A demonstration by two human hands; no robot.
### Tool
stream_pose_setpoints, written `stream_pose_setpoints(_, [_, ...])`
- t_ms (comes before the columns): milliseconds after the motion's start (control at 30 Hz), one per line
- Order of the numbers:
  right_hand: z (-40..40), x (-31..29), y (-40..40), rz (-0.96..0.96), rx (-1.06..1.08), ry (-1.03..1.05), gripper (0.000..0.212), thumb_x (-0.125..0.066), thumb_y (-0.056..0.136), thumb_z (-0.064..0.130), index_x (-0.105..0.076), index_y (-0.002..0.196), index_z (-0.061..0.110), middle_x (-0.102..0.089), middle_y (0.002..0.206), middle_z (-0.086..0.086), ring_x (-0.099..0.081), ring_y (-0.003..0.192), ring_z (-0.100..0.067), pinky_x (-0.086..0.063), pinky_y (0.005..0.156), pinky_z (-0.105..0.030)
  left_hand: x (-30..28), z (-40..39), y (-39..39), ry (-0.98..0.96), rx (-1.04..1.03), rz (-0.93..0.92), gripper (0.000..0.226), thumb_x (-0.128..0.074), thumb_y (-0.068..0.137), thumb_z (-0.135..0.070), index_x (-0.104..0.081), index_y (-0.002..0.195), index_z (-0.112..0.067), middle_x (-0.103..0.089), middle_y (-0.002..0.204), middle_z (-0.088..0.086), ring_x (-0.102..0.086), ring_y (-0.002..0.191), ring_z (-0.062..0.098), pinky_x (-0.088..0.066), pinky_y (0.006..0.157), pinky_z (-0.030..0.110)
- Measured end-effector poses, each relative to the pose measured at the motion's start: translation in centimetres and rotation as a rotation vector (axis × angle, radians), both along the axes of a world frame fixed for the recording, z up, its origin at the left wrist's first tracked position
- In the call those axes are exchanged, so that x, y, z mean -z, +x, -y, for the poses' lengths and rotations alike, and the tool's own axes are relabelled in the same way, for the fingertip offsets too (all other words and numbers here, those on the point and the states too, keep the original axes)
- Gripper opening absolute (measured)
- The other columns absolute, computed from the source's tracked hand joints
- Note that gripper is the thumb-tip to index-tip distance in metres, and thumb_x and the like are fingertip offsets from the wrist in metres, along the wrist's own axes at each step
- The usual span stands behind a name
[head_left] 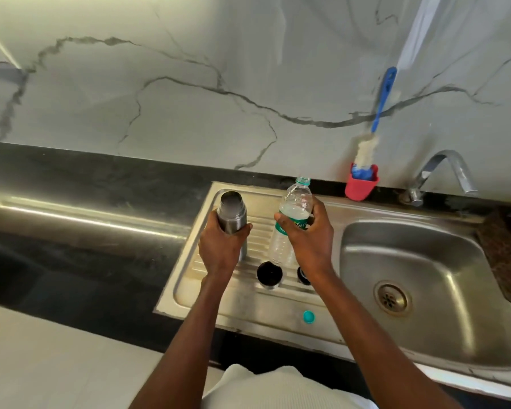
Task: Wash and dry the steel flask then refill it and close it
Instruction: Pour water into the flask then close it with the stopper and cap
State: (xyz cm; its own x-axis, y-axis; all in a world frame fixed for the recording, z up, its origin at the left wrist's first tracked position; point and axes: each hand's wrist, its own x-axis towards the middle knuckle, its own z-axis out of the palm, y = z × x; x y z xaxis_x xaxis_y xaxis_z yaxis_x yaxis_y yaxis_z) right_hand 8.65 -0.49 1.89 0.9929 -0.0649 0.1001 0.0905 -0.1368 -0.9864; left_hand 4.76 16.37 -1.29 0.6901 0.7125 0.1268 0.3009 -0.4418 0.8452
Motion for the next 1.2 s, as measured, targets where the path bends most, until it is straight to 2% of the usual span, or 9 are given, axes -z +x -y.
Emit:
stream_pose_setpoints(133, [-0.5, 0.8, -0.2, -0.026, -0.011, -0.04, 0.061, -0.091, 0.074, 0.038, -0.059, 0.126, 0.032, -0.072, 0.114, 0.015, -0.069, 0.102, -0.003, -0.06, 0.092, -0.04, 1.0, -0.6, 0.0, -0.029, 0.02, -0.028, 0.058, -0.097, 0.065, -0.042, -0.064, 0.109, -0.025, -0.071, 0.098, -0.013, -0.071, 0.088, 0.016, -0.055, 0.076, 0.035])
stream_pose_setpoints(700, [1.1, 2.5, -1.3, -0.025, -0.133, -0.142, 0.065, -0.091, 0.077, 0.036, -0.052, 0.129, 0.036, -0.065, 0.123, 0.016, -0.066, 0.11, -0.004, -0.057, 0.094, -0.025, 3.5, 0.0, 0.4, -0.134, 0.019, 0.003, 0.069, -0.096, 0.07, -0.034, -0.06, 0.128, -0.022, -0.071, 0.117, -0.007, -0.07, 0.102, 0.013, -0.06, 0.092, 0.046])
stream_pose_setpoints(800, [1.6, 2.8, -1.5, -0.001, -0.165, -0.173, 0.07, -0.09, 0.077, 0.039, -0.053, 0.135, 0.029, -0.064, 0.126, 0.014, -0.065, 0.113, -0.007, -0.058, 0.096, -0.03, 3.7, 0.2, 0.2, -0.182, 0.029, 0.005, 0.083, -0.097, 0.068, -0.038, -0.054, 0.137, -0.023, -0.068, 0.129, -0.005, -0.066, 0.115, 0.016, -0.057, 0.1, 0.046])
stream_pose_setpoints(900, [2.8, 2.6, -1.7, 0.053, -0.128, -0.181, 0.075, -0.09, 0.076, 0.039, -0.052, 0.139, 0.026, -0.063, 0.13, 0.011, -0.063, 0.116, -0.008, -0.058, 0.097, -0.031, 3.2, 1.8, -1.2, -0.158, -0.063, 0.067, 0.1, -0.094, 0.072, -0.047, -0.041, 0.153, -0.023, -0.055, 0.15, 0.0, -0.052, 0.137, 0.019, -0.045, 0.112, 0.038])
stream_pose_setpoints(933, [3.5, 2.6, -1.7, 0.075, -0.107, -0.187, 0.075, -0.09, 0.076, 0.04, -0.052, 0.14, 0.026, -0.063, 0.13, 0.011, -0.063, 0.117, -0.008, -0.058, 0.097, -0.033, 2.8, 2.8, -2.0, -0.119, -0.126, 0.134, 0.09, -0.089, 0.079, -0.045, -0.043, 0.152, -0.022, -0.054, 0.149, 0.0, -0.051, 0.137, 0.019, -0.045, 0.112, 0.037])
stream_pose_setpoints(1000, [5.0, 2.5, -1.7, 0.12, -0.065, -0.22, 0.075, -0.09, 0.077, 0.039, -0.051, 0.14, 0.027, -0.061, 0.127, 0.01, -0.062, 0.115, -0.009, -0.057, 0.096, -0.039, 1.7, 5.1, -3.3, -0.049, -0.218, 0.316, 0.049, -0.077, 0.095, -0.035, -0.056, 0.136, -0.019, -0.061, 0.13, -0.002, -0.06, 0.119, 0.018, -0.054, 0.097, 0.037])
stream_pose_setpoints(1067, [6.9, 2.5, -1.6, 0.16, -0.02, -0.27, 0.073, -0.088, 0.078, 0.036, -0.051, 0.141, 0.025, -0.059, 0.125, 0.006, -0.059, 0.115, -0.014, -0.055, 0.095, -0.042, 0.8, 7.7, -4.1, -0.026, -0.106, 0.394, 0.019, -0.067, 0.103, -0.026, -0.063, 0.118, -0.015, -0.066, 0.108, -0.004, -0.065, 0.095, 0.014, -0.056, 0.078, 0.033])
stream_pose_setpoints(1133, [8.7, 2.5, -1.6, 0.186, 0.001, -0.328, 0.073, -0.087, 0.08, 0.032, -0.051, 0.143, 0.021, -0.058, 0.127, 0.002, -0.055, 0.118, -0.015, -0.051, 0.098, -0.038, 1.4, 10.4, -4.4, 0.029, 0.156, 0.257, 0.008, -0.064, 0.104, -0.022, -0.067, 0.108, -0.017, -0.067, 0.089, -0.008, -0.065, 0.076, 0.01, -0.052, 0.066, 0.023])
stream_pose_setpoints(1200, [10.3, 2.8, -1.7, 0.164, 0.005, -0.359, 0.074, -0.086, 0.081, 0.032, -0.049, 0.145, 0.022, -0.057, 0.131, 0.003, -0.051, 0.121, -0.011, -0.048, 0.101, -0.035, 3.3, 12.9, -4.5, 0.165, 0.4, -0.044, 0.013, -0.063, 0.103, -0.032, -0.071, 0.107, -0.023, -0.07, 0.082, -0.008, -0.065, 0.072, 0.008, -0.05, 0.065, 0.026])
